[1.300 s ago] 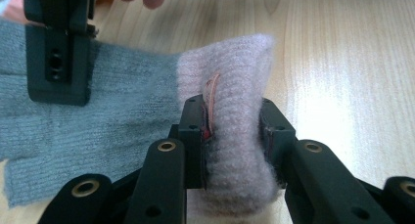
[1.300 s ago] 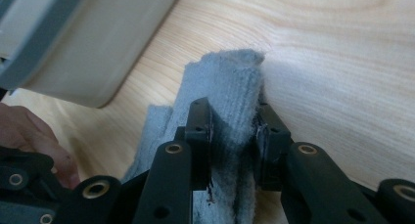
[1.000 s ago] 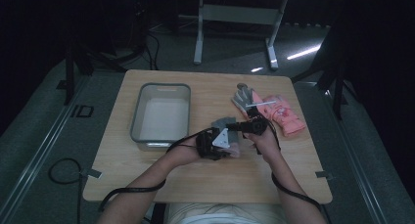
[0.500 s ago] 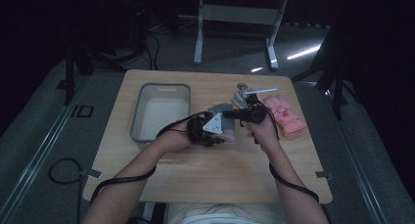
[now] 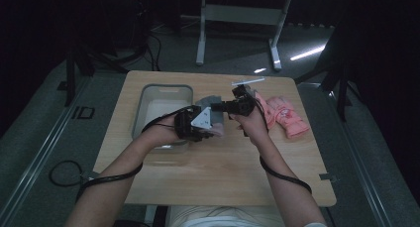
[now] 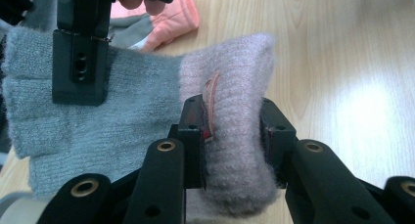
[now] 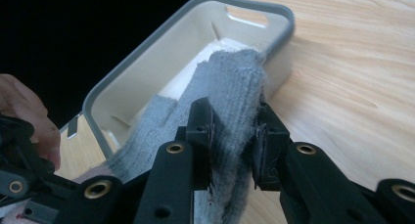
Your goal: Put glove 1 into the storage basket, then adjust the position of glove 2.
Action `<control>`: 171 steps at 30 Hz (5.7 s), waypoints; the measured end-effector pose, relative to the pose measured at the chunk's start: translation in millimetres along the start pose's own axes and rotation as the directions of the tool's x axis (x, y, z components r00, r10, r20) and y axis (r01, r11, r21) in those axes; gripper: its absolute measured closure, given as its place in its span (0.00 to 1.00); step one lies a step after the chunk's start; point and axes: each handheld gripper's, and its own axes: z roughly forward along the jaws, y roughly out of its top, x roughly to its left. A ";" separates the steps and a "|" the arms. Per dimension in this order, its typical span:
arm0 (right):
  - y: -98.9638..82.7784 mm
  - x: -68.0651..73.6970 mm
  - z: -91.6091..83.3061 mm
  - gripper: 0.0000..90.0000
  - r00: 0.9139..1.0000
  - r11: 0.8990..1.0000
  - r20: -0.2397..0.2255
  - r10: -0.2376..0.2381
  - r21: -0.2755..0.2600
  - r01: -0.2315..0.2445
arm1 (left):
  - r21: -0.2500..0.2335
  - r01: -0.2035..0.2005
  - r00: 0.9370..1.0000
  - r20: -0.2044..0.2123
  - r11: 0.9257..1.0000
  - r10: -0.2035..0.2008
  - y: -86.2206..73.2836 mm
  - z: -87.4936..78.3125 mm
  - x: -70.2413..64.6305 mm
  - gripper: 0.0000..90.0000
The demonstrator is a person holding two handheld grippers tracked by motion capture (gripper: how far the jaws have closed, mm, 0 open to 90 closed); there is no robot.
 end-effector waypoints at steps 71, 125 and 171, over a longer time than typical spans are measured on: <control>40.6 30.0 156.1 0.48 0.992 0.971 0.102 -0.080 0.231 0.055 | 0.240 0.106 0.992 0.041 0.965 -0.119 -136.3 10.2 47.0 0.53; -26.8 -62.0 -39.6 0.13 0.985 0.997 0.172 -0.032 0.072 0.020 | 0.076 0.392 0.919 0.001 0.917 -0.393 -8.8 64.9 -56.2 0.01; -26.2 -145.2 0.8 0.66 0.848 0.961 0.478 -0.229 0.247 0.120 | -0.002 0.455 0.889 -0.065 0.891 -0.454 -50.0 109.8 -120.5 0.01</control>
